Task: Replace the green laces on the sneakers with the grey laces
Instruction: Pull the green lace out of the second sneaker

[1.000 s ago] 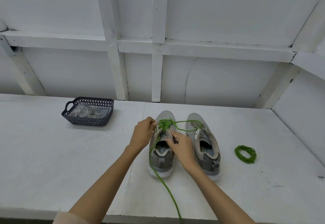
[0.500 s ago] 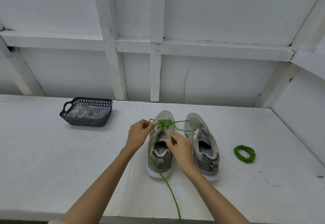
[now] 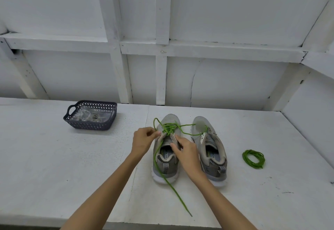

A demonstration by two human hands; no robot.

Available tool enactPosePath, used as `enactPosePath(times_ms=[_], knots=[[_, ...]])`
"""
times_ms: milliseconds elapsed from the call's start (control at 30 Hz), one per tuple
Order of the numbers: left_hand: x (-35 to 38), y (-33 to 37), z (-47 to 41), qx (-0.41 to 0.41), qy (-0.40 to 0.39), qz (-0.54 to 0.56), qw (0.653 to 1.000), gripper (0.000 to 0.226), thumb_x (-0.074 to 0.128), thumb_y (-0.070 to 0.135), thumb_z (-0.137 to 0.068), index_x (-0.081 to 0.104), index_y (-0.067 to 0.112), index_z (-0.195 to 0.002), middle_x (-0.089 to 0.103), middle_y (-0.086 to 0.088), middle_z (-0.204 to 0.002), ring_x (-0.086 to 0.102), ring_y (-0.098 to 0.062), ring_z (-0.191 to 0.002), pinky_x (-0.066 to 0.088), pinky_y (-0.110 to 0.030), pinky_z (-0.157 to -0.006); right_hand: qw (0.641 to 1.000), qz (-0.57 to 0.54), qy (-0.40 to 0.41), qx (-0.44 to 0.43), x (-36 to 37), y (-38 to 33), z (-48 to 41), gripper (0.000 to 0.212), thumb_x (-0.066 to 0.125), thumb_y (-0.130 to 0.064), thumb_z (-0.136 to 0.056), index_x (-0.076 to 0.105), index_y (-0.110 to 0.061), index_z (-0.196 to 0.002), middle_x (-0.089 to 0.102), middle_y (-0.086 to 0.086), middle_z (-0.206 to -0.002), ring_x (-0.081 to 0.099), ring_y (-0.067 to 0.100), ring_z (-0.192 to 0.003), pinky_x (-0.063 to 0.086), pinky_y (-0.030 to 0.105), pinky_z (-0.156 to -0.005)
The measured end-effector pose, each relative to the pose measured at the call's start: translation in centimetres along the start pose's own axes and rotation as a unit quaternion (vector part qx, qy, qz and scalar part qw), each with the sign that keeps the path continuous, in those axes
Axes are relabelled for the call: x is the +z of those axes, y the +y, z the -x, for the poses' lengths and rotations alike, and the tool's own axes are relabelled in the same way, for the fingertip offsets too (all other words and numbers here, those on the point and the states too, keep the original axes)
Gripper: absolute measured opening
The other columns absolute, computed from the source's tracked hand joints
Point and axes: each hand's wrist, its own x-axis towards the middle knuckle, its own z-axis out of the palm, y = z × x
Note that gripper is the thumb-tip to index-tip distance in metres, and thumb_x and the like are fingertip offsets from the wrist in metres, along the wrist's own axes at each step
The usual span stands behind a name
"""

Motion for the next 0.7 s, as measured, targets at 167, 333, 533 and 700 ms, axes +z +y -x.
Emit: enactPosePath(times_ms=[167, 333, 533, 700], knots=[[-0.5, 0.8, -0.4, -0.070, 0.146, 0.137, 0.977, 0.018, 0.069, 0.034, -0.087, 0.068, 0.016, -0.085, 0.070, 0.000, -0.080, 0.068, -0.019, -0.083, 0.055, -0.038, -0.083, 1.000, -0.006, 0.000, 0.002, -0.1, 0.0, 0.1, 0.041, 0.067, -0.023, -0.090, 0.062, -0.009, -0.128, 0.070, 0.003, -0.115, 0.065, 0.019, -0.101, 0.047, 0.024, -0.081], [0.3, 0.1, 0.3, -0.056, -0.024, 0.043, 0.997, 0.031, 0.074, 0.036, -0.082, 0.070, 0.006, -0.073, 0.067, -0.004, -0.069, 0.058, -0.011, -0.067, 0.049, -0.032, -0.070, 1.000, 0.002, 0.002, -0.003, -0.1, -0.1, 0.1, 0.040, 0.066, -0.026, -0.090, 0.063, -0.010, -0.127, 0.071, 0.003, -0.110, 0.064, 0.018, -0.096, 0.046, 0.024, -0.076], [-0.6, 0.6, -0.6, -0.099, 0.149, 0.171, 0.969, 0.028, 0.069, 0.037, -0.086, 0.068, 0.012, -0.075, 0.070, -0.010, -0.079, 0.066, -0.029, -0.085, 0.053, -0.041, -0.082, 1.000, 0.004, 0.001, -0.002, -0.2, -0.1, 0.2, 0.042, 0.066, -0.026, -0.091, 0.061, -0.009, -0.129, 0.070, 0.002, -0.113, 0.063, 0.015, -0.097, 0.042, 0.018, -0.075], [0.0, 0.3, 0.5, -0.080, -0.029, 0.103, 0.991, 0.024, 0.077, 0.029, -0.080, 0.069, 0.010, -0.068, 0.066, 0.001, -0.068, 0.057, -0.010, -0.068, 0.046, -0.027, -0.070, 1.000, 0.009, 0.004, -0.005, -0.1, -0.1, 0.2, 0.042, 0.066, -0.027, -0.091, 0.062, -0.010, -0.129, 0.069, 0.002, -0.117, 0.064, 0.018, -0.100, 0.044, 0.020, -0.076]])
